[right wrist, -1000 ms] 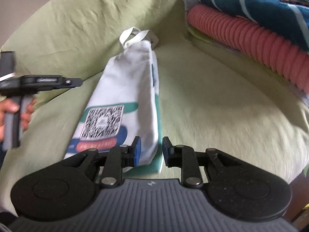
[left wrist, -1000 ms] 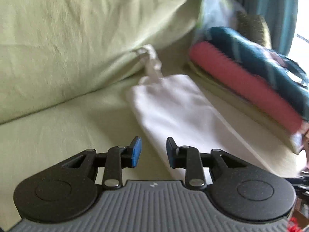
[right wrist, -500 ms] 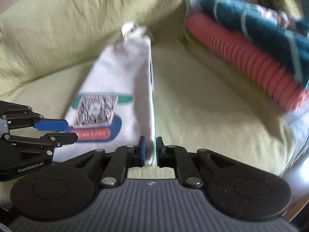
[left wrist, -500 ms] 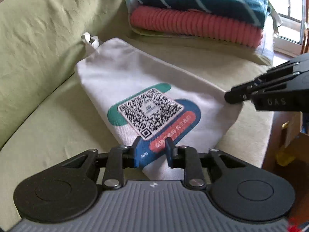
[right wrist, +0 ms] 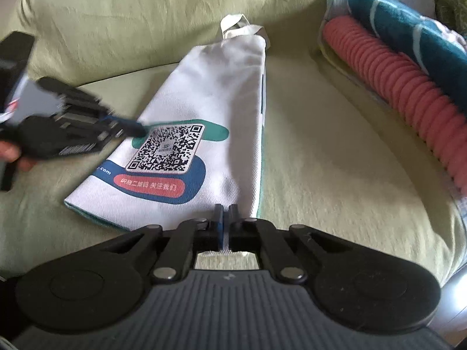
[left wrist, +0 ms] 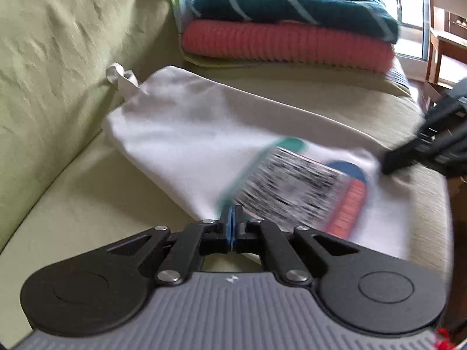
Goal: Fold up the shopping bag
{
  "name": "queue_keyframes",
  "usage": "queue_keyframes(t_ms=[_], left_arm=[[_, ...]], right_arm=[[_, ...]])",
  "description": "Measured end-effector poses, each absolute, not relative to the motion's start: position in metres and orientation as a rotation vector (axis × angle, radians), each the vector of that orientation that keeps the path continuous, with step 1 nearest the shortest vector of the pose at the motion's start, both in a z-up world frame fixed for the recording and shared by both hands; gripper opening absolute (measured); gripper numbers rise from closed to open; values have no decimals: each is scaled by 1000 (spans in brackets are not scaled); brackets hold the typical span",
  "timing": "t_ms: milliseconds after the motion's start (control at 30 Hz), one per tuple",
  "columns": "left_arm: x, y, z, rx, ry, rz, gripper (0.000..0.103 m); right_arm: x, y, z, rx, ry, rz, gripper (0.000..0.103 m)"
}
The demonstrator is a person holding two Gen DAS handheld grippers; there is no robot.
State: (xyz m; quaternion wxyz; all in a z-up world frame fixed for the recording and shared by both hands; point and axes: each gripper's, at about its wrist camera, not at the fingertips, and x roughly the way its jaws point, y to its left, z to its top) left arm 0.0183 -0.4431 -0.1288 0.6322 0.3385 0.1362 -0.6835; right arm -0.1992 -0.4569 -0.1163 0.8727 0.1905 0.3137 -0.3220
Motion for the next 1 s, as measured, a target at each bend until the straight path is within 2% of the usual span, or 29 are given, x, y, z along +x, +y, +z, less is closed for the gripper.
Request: queue_keyframes(t_ms=[167, 333, 433, 700, 967, 1000], left_arm=[[62, -502, -133, 731, 315, -1512, 0], [68, -542, -128, 784, 331, -1428, 0], [46, -518, -124, 840, 325, -1507, 0], [-48, -377, -129, 824, 377, -1573, 0], [-92, -362, -118, 756, 539, -1317, 0], [-93, -359, -111, 748, 557, -1292, 13]], right_arm=[[-200, -456, -119, 421, 639, -684, 0], [-200, -454, -119, 426, 629, -700, 0], [-204, -460, -121, 460, 612, -690, 0], [-201, -458, -122, 445, 613, -700, 0], [-200, -452, -114, 457, 624, -739, 2], [-203, -447, -108, 461, 629, -743, 10]])
